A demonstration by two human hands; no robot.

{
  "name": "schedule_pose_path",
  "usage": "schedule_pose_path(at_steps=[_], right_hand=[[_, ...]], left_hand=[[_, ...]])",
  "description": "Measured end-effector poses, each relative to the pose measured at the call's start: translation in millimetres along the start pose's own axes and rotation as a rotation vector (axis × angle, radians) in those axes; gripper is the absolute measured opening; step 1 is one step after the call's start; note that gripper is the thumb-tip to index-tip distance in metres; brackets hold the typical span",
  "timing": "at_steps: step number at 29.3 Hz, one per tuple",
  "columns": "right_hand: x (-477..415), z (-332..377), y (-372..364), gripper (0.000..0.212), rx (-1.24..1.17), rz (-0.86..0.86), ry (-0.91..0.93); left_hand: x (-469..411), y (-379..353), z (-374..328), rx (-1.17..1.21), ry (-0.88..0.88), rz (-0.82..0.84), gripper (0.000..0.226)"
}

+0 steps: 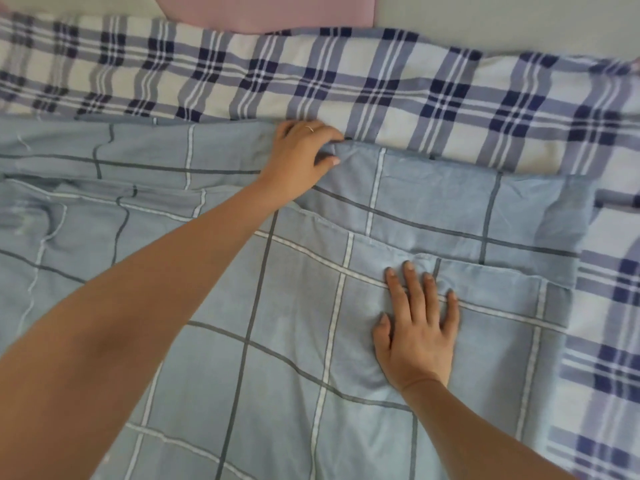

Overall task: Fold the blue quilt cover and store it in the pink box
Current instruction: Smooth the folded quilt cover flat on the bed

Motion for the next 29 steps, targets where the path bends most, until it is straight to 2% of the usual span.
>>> schedule_pose_path(at_steps=[6, 9, 13, 17, 20, 23, 25, 27, 29], right_hand=[[-3.2, 1.5, -0.9, 0.065, -0.01, 0.013, 0.001], [0.1, -1.8, -2.0, 0.065, -0.005, 0.007, -0.003], [-1.0, -5.3, -0.3, 0.065, -0.009, -0.002, -0.014], [-1.3, -4.2, -0.2, 0.065, -0.013, 0.005, -0.006], [-0.8, -4.2, 0.4, 0.065, -0.017, 0.002, -0.011], [0.1, -5.1, 0.9, 0.065, -0.02, -0.011, -0.003], [1.5, -5.9, 0.4, 0.065, -0.021, -0.019, 0.0], [-0.4, -4.7, 0.4, 0.065, -0.037, -0.027, -0.006], [-3.0, -4.7, 1.1, 0.065, -0.039, -0.041, -0.005]], left_hand=[[-23.9, -7.2, -32.4, 0.305, -0.006, 0.148, 0.018], [-22.9, -25.5, -56.4, 0.282, -0.095, 0.329, 0.019], [-20.5, -49.9, -68.5, -0.026, -0.162, 0.681, 0.044], [-31.5, -50.9, -71.1, 0.142, -0.023, 0.833, 0.034], [-34.6, -51.0, -69.9, 0.129, -0.005, 0.875, 0.034], [-40.8, -47.3, -67.6, 0.108, 0.01, 0.805, 0.029], [-40.9, -44.9, -70.8, 0.198, 0.048, 0.826, 0.019], [-43.1, -40.0, -75.2, 0.288, 0.056, 0.85, 0.02], [-48.8, -34.6, -78.9, 0.281, 0.009, 0.793, 0.015]])
Point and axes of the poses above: each hand's wrist, its own x-axis away from the middle knuckle, its own y-axis out of the back of the hand, z = x × y, the point moved 8 cm from there along -x, towards the middle knuckle, and after that the axes turned 4 degrees about -z, right-handed, at the moved point
